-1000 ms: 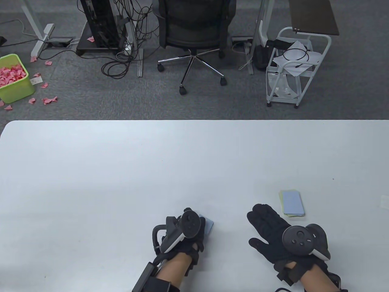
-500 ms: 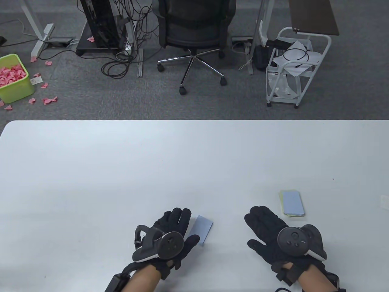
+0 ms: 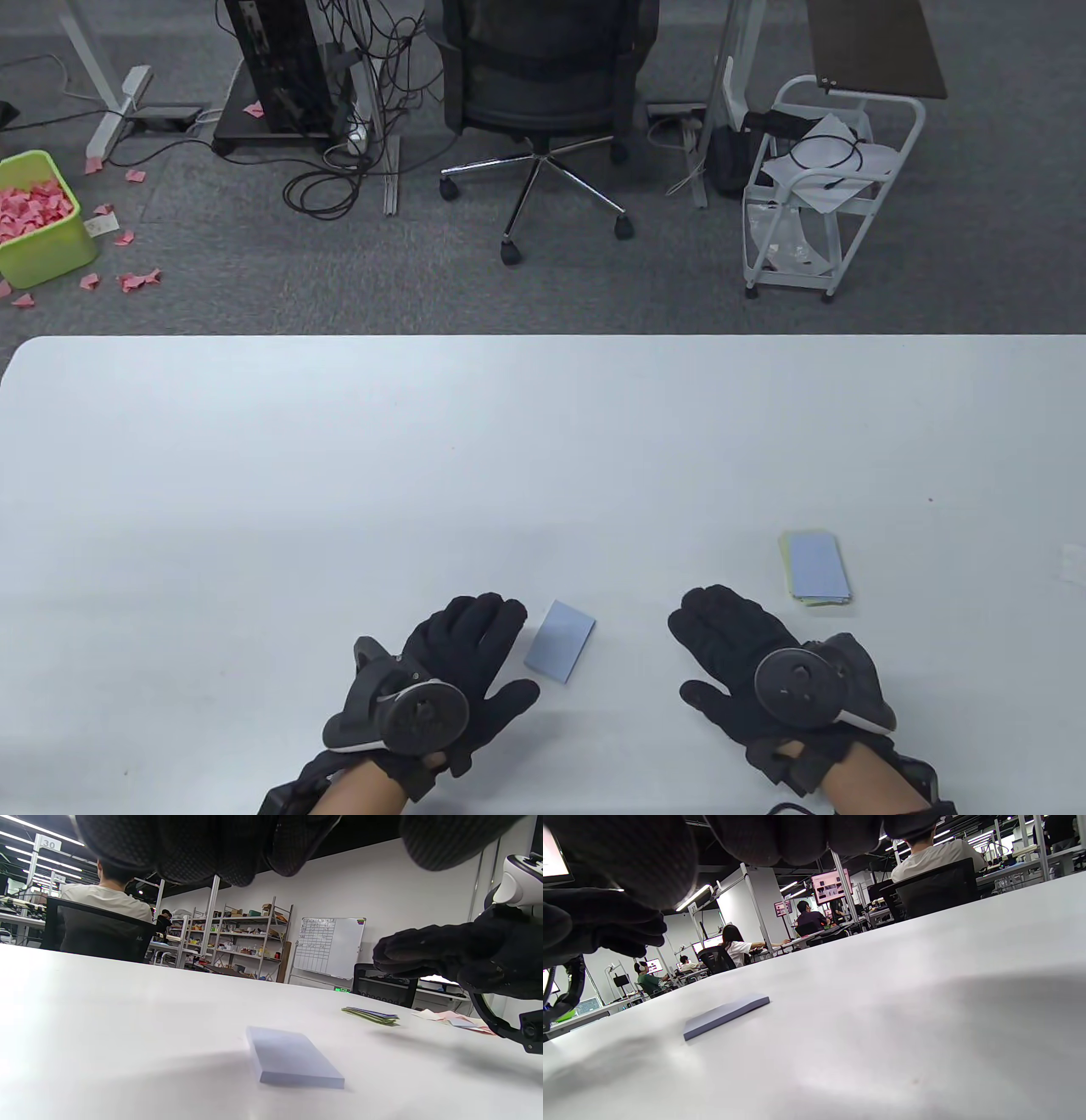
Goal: Tear off the sticky note
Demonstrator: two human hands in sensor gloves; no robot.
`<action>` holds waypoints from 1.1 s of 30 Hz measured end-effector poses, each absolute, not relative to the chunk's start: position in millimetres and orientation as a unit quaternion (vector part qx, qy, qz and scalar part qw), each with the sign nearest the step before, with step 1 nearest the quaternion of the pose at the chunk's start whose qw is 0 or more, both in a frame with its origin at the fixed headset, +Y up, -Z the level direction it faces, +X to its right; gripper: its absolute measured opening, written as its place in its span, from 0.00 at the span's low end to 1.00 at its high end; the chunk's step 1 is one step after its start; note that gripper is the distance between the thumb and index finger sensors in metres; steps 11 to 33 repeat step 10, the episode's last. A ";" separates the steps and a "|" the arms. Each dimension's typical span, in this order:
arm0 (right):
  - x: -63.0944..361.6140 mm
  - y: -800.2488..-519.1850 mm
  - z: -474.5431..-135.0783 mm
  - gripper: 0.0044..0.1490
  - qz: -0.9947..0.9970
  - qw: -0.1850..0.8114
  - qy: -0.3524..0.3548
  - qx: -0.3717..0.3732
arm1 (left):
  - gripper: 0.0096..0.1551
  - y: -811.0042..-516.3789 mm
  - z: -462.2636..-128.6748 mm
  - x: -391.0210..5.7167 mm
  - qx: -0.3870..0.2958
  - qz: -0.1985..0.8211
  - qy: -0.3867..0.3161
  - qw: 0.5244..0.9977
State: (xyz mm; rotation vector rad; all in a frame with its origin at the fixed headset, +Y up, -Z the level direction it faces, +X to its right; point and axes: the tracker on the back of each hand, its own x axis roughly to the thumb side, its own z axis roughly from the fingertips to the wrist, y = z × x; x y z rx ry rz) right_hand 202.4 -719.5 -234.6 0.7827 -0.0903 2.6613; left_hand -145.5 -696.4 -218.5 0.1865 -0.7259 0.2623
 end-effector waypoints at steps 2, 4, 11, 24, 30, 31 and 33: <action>202.4 -719.8 -234.5 0.45 0.943 0.183 -0.030 0.277 | 0.49 -696.4 -218.0 -146.4 0.094 0.126 -0.349 0.924; 202.6 -719.3 -234.1 0.45 0.943 0.185 -0.028 0.275 | 0.49 -696.5 -217.7 -147.0 0.093 0.125 -0.349 0.924; 203.9 -719.7 -233.5 0.44 0.944 0.186 -0.030 0.272 | 0.49 -698.5 -216.5 -146.1 0.088 0.133 -0.351 0.923; 203.9 -719.7 -233.5 0.44 0.944 0.186 -0.030 0.272 | 0.49 -698.5 -216.5 -146.1 0.088 0.133 -0.351 0.923; 203.9 -719.7 -233.5 0.44 0.944 0.186 -0.030 0.272 | 0.49 -698.5 -216.5 -146.1 0.088 0.133 -0.351 0.923; 203.9 -719.7 -233.5 0.44 0.944 0.186 -0.030 0.272 | 0.49 -698.5 -216.5 -146.1 0.088 0.133 -0.351 0.923; 203.9 -719.7 -233.5 0.44 0.944 0.186 -0.030 0.272 | 0.49 -698.5 -216.5 -146.1 0.088 0.133 -0.351 0.923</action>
